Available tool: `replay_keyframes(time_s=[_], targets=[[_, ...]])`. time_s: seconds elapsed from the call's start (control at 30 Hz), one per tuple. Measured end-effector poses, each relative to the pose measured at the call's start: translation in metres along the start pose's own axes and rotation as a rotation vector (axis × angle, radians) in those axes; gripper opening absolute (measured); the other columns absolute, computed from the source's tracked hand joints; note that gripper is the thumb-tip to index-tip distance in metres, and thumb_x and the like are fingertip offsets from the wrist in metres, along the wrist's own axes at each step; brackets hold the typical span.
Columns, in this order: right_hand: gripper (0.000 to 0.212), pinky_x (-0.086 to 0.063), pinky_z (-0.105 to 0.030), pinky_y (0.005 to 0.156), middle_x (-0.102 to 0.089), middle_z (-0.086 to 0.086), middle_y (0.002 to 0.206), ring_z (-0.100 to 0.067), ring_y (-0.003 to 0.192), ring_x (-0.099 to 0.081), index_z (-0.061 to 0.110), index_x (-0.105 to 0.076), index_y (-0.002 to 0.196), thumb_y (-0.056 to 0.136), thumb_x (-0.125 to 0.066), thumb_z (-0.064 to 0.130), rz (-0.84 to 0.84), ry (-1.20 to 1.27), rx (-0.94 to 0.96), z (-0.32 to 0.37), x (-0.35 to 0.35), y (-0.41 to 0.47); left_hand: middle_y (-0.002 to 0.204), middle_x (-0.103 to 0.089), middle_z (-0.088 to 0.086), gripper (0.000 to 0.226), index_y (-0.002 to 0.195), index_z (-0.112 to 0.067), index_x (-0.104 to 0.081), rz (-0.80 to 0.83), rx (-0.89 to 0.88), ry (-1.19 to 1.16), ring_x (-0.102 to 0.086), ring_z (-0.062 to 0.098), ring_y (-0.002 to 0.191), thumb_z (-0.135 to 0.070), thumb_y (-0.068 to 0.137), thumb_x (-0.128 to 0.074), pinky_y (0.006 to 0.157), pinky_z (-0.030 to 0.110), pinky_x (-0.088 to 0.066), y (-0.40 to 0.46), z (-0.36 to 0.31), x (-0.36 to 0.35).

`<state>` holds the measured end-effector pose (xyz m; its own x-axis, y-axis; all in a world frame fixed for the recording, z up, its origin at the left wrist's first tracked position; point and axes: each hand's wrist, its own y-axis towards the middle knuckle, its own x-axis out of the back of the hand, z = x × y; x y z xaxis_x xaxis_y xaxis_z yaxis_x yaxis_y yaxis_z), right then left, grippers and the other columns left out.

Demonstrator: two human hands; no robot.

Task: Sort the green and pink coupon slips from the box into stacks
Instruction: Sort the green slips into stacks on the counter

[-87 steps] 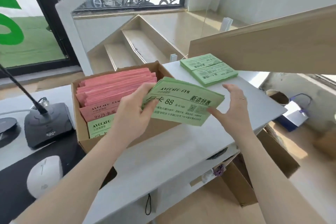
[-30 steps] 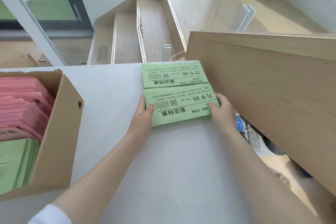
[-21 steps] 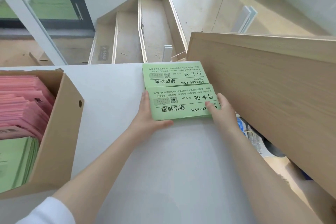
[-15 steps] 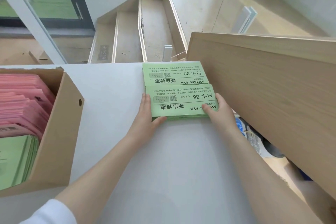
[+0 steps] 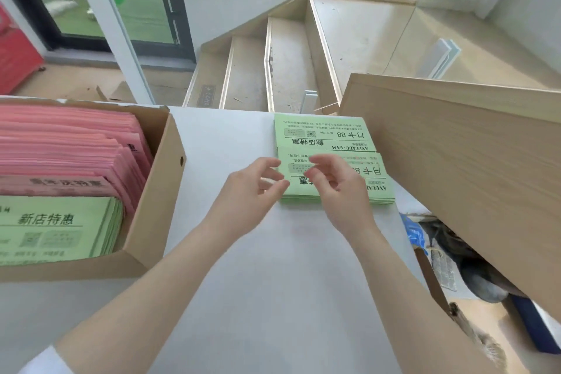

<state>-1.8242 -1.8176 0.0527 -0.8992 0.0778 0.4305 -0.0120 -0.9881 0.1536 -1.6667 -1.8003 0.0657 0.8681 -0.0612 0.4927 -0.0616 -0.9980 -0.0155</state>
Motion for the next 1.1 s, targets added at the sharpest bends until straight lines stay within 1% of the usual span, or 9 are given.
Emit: replay_keyframes(time_s=[0.17,0.33,0.47,0.57,0.73,0.83,0.9,1.0,1.1], targets=[[0.023,-0.048,-0.023,0.075,-0.066,0.013,0.076,-0.011,0.079,-0.064,0.027,-0.059,0.091,0.089,-0.055,0.005,0.276,0.053,0.148,0.061,-0.050,-0.010,0.094,-0.066,-0.018,0.025,0.109,-0.027,-0.059,-0.193,-0.116,0.034,-0.061,-0.007,0.084,-0.016,0.087,-0.060,0.069,0.000,-0.040,-0.043,-0.009,0.079],[0.025,-0.048,-0.017,0.072,-0.068,0.003,0.076,-0.005,0.071,-0.062,0.024,-0.062,0.084,0.088,-0.054,0.001,0.452,0.210,0.170,0.112,-0.092,-0.018,0.093,-0.068,-0.016,0.023,0.107,-0.026,-0.062,-0.330,-0.046,0.210,-0.062,-0.004,0.079,-0.015,0.087,-0.059,0.068,0.003,-0.042,-0.070,0.039,0.168],[0.020,-0.051,-0.021,0.072,-0.068,0.001,0.078,-0.011,0.075,-0.064,0.019,-0.064,0.085,0.088,-0.056,0.001,0.505,0.244,0.229,0.146,-0.138,-0.031,0.098,-0.064,-0.013,0.026,0.113,-0.022,-0.060,-0.180,-0.003,0.487,-0.060,0.000,0.086,-0.015,0.088,-0.060,0.080,0.014,-0.047,-0.083,0.081,0.232],[0.015,-0.052,-0.023,0.075,-0.067,0.006,0.081,-0.008,0.074,-0.063,0.021,-0.063,0.089,0.089,-0.057,0.008,0.509,0.061,0.260,0.163,-0.176,-0.041,0.109,-0.061,-0.013,0.034,0.121,-0.024,-0.056,0.020,-0.038,0.690,-0.059,0.004,0.098,-0.023,0.087,-0.061,0.087,0.022,-0.047,-0.083,0.110,0.275],[0.021,-0.040,-0.019,0.080,-0.064,0.006,0.107,-0.008,0.095,-0.056,0.019,-0.062,0.110,0.093,-0.052,0.022,0.450,-0.419,0.093,0.173,-0.225,-0.047,0.119,-0.063,0.010,0.052,0.112,-0.012,-0.065,0.171,-0.589,1.128,-0.063,0.030,0.104,-0.013,0.063,-0.083,0.083,0.047,-0.054,-0.057,0.148,0.319],[0.026,-0.037,-0.022,0.082,-0.060,0.001,0.118,-0.015,0.107,-0.053,0.015,-0.059,0.118,0.095,-0.049,0.022,0.485,-0.615,-0.096,0.170,-0.244,-0.049,0.138,-0.048,0.012,0.066,0.119,-0.021,-0.063,0.269,-0.843,1.252,-0.050,0.032,0.123,-0.007,0.058,-0.082,0.099,0.046,-0.037,-0.035,0.162,0.329],[0.021,-0.041,-0.026,0.078,-0.061,-0.004,0.110,-0.019,0.099,-0.056,0.011,-0.061,0.108,0.093,-0.050,0.021,0.483,-0.677,-0.227,0.168,-0.251,-0.050,0.147,-0.034,0.010,0.071,0.126,-0.027,-0.056,0.325,-0.916,1.265,-0.041,0.030,0.131,-0.004,0.062,-0.077,0.104,0.043,-0.025,-0.023,0.167,0.332],[0.018,-0.039,-0.028,0.058,-0.058,-0.002,0.082,-0.016,0.071,-0.055,0.012,-0.053,0.080,0.091,-0.054,0.026,0.531,-0.703,-0.433,0.169,-0.255,-0.050,0.153,-0.005,0.004,0.078,0.139,-0.036,-0.037,0.400,-0.905,1.215,-0.021,0.027,0.141,0.003,0.076,-0.063,0.107,0.036,-0.012,-0.013,0.175,0.335],[0.021,-0.048,-0.030,0.063,-0.066,-0.005,0.094,-0.019,0.076,-0.060,0.008,-0.061,0.097,0.090,-0.056,0.027,0.607,-0.639,-0.557,0.172,-0.262,-0.047,0.144,0.028,-0.010,0.080,0.143,-0.046,-0.009,0.505,-0.809,1.199,0.008,0.017,0.144,0.001,0.089,-0.043,0.111,0.032,0.001,-0.002,0.184,0.338]])
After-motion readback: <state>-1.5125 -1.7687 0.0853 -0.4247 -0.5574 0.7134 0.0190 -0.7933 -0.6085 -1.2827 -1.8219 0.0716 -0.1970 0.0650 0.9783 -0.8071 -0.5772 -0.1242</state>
